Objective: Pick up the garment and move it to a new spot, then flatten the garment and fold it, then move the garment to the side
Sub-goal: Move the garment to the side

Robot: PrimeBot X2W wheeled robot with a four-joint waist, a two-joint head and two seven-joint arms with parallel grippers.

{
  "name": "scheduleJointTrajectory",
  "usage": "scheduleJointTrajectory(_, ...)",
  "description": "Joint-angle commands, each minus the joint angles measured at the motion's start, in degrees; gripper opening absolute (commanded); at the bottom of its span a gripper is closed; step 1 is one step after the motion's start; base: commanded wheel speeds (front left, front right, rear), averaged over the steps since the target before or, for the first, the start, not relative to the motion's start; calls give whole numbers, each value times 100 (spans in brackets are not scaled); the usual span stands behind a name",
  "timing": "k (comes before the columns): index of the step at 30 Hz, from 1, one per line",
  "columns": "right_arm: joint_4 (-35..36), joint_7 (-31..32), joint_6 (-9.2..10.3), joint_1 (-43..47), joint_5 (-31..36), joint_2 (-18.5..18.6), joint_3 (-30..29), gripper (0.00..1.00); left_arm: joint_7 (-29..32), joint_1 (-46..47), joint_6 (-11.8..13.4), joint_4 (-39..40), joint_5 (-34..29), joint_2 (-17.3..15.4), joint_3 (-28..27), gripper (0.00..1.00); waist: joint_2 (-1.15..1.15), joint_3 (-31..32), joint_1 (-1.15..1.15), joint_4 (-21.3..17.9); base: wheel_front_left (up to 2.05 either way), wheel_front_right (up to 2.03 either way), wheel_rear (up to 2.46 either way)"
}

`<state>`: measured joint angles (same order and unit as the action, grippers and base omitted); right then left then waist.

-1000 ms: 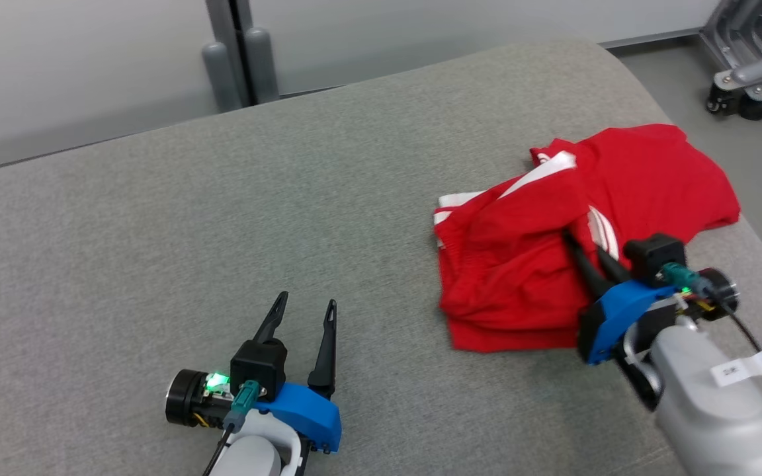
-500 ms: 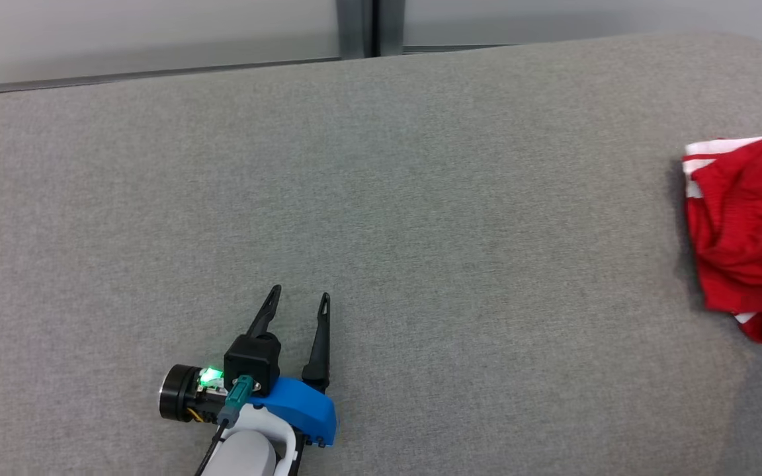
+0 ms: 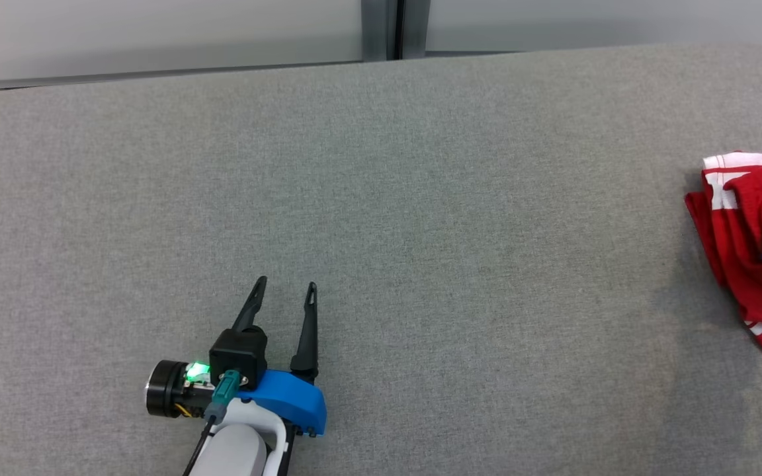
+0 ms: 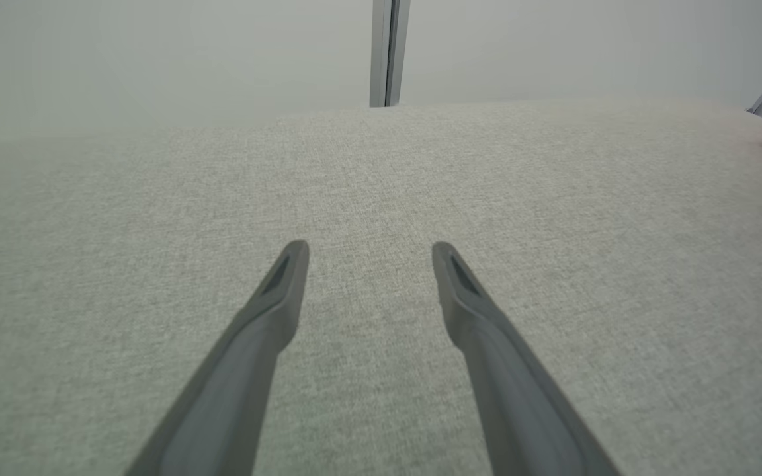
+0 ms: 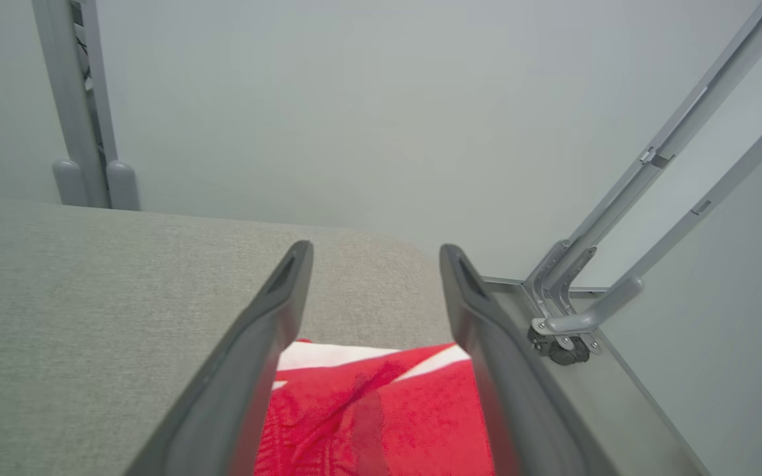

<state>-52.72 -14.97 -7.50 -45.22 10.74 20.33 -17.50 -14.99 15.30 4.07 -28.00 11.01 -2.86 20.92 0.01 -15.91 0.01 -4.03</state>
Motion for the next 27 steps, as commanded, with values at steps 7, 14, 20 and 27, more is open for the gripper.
scheduleJointTrajectory(7, 1711, -29, 1, 1086, -510, -1391, 398, 100, -24, -170, 100, 147, -1, -8, -200, 100, -1, 311, -1, 62, 0, 0, 0)
scheduleJointTrajectory(14, 2318, -29, 1, 2032, -1027, -1731, 1048, 100, -24, -347, 238, 174, 21, -5, -404, 100, -1, 537, -1, 307, 0, 0, 0)
scheduleJointTrajectory(20, 2247, -29, 1, 2541, -1592, -1737, 1527, 100, -24, -502, 353, 118, -6, -4, -642, 100, -1, 760, -1, 477, 0, 0, 0)
scheduleJointTrajectory(27, 2234, -30, 1, 2932, -1833, -1736, 1857, 100, -24, -726, 414, 72, -43, -3, -894, 100, -1, 1090, -1, 544, 0, 0, 0)
